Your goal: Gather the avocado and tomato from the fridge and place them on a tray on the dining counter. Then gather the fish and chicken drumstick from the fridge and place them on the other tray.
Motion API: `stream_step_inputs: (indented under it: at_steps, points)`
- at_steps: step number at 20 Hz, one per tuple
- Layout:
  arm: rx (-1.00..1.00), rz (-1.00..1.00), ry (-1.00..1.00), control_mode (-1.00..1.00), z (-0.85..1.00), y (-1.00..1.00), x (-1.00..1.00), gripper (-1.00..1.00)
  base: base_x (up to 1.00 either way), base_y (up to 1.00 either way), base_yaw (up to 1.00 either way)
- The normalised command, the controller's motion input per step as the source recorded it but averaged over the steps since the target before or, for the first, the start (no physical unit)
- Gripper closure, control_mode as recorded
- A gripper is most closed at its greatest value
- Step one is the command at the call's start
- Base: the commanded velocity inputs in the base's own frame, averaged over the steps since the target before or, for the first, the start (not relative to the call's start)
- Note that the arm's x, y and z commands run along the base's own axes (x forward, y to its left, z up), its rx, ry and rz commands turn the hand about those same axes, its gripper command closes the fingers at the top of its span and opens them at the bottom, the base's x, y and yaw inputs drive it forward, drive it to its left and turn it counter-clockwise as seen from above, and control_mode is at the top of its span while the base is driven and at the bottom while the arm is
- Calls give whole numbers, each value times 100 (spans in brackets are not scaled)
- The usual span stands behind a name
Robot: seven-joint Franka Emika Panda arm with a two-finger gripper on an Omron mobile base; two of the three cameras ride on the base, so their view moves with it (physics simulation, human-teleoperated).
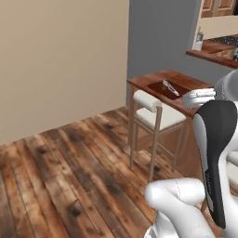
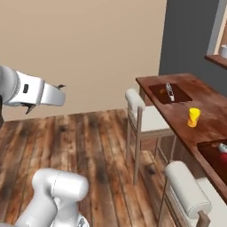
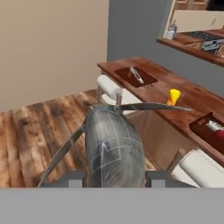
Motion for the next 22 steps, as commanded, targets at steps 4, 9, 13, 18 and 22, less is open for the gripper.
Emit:
stream_step_inputs:
  at_steps: [4,9,13,18,22]
  points:
    - [0,0,0,100,0,0,0,100,100,-37,0]
    - [0,0,0,100,0,0,0,100,100,-25,0]
    - [0,0,0,100,0,0,0,100,100,-10,-2]
    - [0,0,0,100,0,0,0,100,95,-6,-7]
    - [0,0,0,100,0,0,0,100,88,-51,-3]
